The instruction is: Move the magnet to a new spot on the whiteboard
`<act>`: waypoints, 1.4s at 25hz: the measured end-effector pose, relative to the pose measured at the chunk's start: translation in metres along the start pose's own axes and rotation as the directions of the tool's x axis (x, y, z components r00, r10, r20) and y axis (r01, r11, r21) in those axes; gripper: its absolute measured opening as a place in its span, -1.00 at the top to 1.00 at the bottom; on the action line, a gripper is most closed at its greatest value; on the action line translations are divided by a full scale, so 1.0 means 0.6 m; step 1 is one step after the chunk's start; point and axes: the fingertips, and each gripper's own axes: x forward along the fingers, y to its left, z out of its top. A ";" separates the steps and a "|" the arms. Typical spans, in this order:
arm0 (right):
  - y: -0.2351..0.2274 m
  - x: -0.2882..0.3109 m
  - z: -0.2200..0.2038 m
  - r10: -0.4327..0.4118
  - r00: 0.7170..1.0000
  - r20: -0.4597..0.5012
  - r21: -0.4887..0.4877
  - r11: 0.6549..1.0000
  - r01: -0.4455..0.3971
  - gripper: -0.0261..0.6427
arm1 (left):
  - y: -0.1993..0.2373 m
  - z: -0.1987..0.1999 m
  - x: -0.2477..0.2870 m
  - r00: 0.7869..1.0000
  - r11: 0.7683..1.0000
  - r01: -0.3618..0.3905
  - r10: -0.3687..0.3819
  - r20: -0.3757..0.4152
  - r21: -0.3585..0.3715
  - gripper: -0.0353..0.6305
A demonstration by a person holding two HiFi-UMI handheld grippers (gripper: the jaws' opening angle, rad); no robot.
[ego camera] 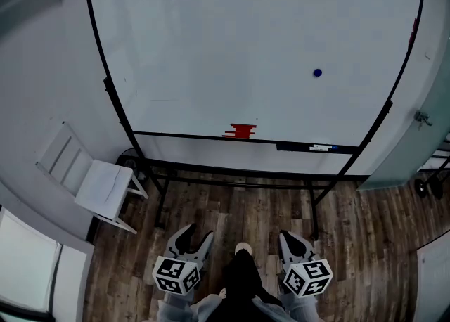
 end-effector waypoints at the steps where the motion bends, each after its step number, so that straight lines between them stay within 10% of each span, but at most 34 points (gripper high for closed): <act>1: -0.002 0.003 0.001 0.002 1.000 0.002 0.000 1.000 -0.002 0.84 | 0.001 0.001 0.004 1.000 1.000 -0.002 0.002 0.001 0.001 0.28; 35: -0.285 0.319 0.237 -0.010 0.993 0.120 -0.027 1.000 0.013 0.84 | 0.085 0.196 0.474 0.996 0.996 0.036 -0.043 0.082 0.084 0.28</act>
